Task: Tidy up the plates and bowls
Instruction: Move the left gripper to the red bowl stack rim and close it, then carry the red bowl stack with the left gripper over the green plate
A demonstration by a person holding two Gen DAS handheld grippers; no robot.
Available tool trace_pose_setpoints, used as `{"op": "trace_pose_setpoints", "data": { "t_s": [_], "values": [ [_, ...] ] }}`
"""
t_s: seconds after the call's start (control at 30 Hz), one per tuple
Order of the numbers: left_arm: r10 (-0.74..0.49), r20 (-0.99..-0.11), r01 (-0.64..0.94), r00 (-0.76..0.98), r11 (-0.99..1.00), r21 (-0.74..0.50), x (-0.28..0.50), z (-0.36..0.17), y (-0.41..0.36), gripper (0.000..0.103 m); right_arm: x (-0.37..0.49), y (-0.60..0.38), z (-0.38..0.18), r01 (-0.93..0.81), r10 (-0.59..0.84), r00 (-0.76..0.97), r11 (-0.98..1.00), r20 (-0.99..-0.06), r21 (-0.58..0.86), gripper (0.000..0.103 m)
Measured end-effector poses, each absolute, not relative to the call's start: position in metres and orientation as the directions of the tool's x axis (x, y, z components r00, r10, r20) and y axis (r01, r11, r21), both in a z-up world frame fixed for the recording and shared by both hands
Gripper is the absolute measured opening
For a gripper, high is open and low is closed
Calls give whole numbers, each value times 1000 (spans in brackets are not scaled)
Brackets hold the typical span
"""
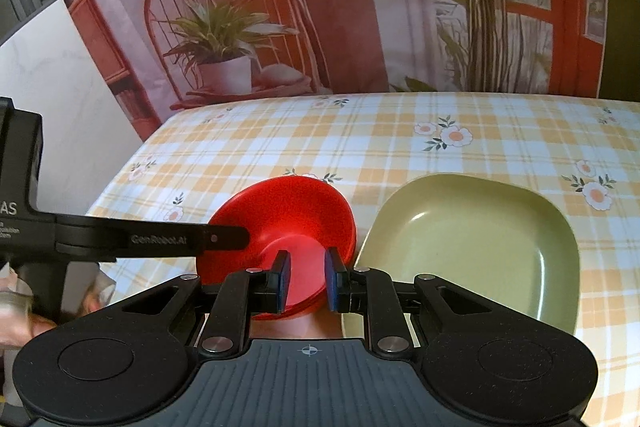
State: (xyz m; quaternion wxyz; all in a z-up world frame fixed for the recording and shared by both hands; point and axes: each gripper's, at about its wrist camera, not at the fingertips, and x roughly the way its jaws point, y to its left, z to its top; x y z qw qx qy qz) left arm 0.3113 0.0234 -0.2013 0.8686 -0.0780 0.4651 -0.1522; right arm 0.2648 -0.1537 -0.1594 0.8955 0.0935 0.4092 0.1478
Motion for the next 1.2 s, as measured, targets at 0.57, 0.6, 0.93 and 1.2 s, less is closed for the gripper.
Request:
{"op": "trace_pose_setpoints", "data": {
  "t_s": [0.57,0.6,0.93,1.2],
  "values": [
    [-312,-778,178,546,950,-256,300,-200,34,10,275,-147,-168,-201,342,607,939,-717,279,19],
    [-311,-778,178,546,950,-255,299,-199,34,10,276,-146,-169,-203,344,605,939,-718,278,19],
    [-342,-767,168,543,939,-300,299,-201,38,10,278,-146,-175,-189,354,609,934,-710,303,16],
    [-370,-749,155,550,926,-344,297,-202,41,10,281,-144,-177,-189,340,603,940,-722,285,15]
  ]
}}
